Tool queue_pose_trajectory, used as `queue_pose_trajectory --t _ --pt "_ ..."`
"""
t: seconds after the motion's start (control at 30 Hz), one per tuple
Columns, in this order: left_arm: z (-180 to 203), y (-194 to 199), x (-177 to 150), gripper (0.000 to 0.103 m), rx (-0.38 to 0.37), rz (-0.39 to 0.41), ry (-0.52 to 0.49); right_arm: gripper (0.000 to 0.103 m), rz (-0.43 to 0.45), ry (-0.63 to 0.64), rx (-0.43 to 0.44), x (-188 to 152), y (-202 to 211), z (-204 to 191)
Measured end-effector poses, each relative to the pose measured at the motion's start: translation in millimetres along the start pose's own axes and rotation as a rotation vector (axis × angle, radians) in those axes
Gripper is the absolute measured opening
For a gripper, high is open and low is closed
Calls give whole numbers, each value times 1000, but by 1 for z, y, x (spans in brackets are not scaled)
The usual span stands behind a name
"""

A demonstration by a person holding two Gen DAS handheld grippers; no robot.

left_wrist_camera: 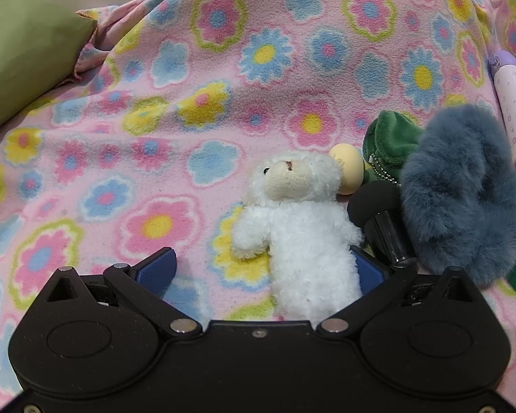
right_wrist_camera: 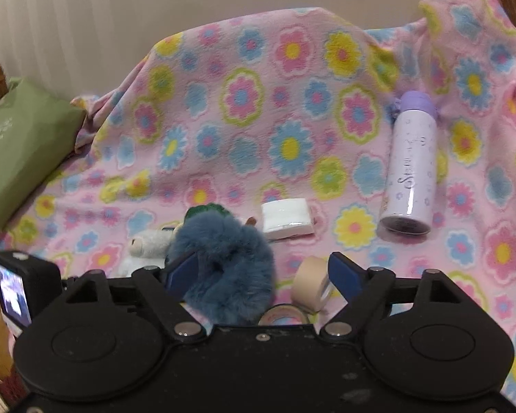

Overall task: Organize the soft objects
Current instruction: 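Close the right tool on the grey fluffy plush and lift it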

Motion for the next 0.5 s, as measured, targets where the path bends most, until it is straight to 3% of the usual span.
queue_pose_trajectory --t 0.07,0.33,0.5 --pt "0 0 0 101 0 0 0 101 16 10 -6 -2 -6 -9" --pt "0 0 0 101 -2 -1 1 102 39 -4 -68 -2 -42 -27" --pt "-1 0 0 101 -5 -3 5 102 -60 -22 -65 -9 -66 -30"
Point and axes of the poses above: each gripper's, at about its wrist camera, not at the fingertips, and y roughly against the way its jaws point, z to its right, x to its top, the point moved 3 cm from there along -y, roughly the way its jaws point, and after that the axes turned 9 degrees about z, right-handed, at the moved point
